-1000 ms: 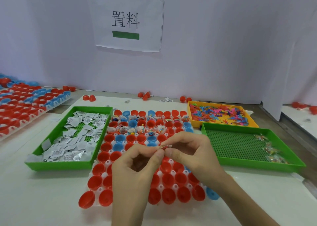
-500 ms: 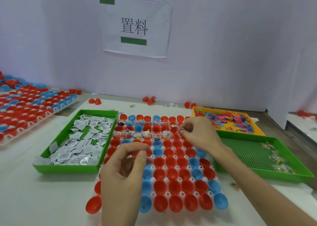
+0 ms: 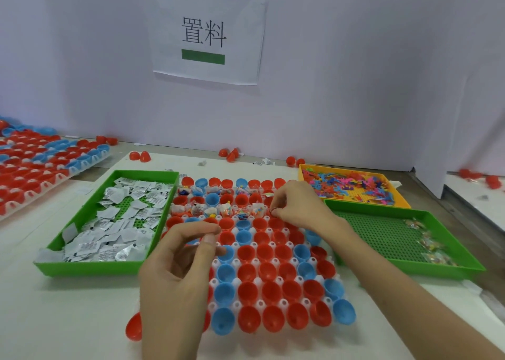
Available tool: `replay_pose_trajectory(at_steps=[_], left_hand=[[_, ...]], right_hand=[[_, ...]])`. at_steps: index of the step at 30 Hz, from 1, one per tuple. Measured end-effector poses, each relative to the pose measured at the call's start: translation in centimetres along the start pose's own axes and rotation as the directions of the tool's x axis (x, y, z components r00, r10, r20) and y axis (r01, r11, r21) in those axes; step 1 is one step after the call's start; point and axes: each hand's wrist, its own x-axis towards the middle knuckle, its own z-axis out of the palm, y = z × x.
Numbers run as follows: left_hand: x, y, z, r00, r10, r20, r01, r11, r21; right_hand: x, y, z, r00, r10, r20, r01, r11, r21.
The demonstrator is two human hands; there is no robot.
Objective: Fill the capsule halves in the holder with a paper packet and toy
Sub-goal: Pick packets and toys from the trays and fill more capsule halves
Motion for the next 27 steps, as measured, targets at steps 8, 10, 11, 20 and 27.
replay_pose_trajectory(at_steps=[8,10,11,20,27], left_hand=[[1.7,-0.9,-2.5,0.995,-0.042,0.095,0.034,0.996,0.082],[3.6,-1.8,-4.1,0.984,-0.059,0.167,0.028,0.983,0.182],[5.0,-2.2,-4.9,0.98,-0.048,0.194,-0.006,0.963,0.27],[15.5,-7.8,-9.5,0.938,-0.281,0.201,-0.108,0.312,0.944],[15.1,-7.8,-9.3,0.98,-0.181,0.079,0.026,0.519,0.854]], right_hand=[[0.0,1.4,-1.2,0.992,-0.008,0.123,-0.011,0.988,0.157],[-0.5,2.5,-1.9,0.987,-0.037,0.158,-0.002,0.972,0.237],[-0.7,3.3,-2.4,0.989,-0.033,0.147,-0.008,0.962,0.272],[0.3,16.9,-5.0,0.808,0.587,-0.054,-0.588,0.808,-0.03],[0.7,17.3,-3.4,0.867,0.469,-0.17,-0.454,0.883,0.123]])
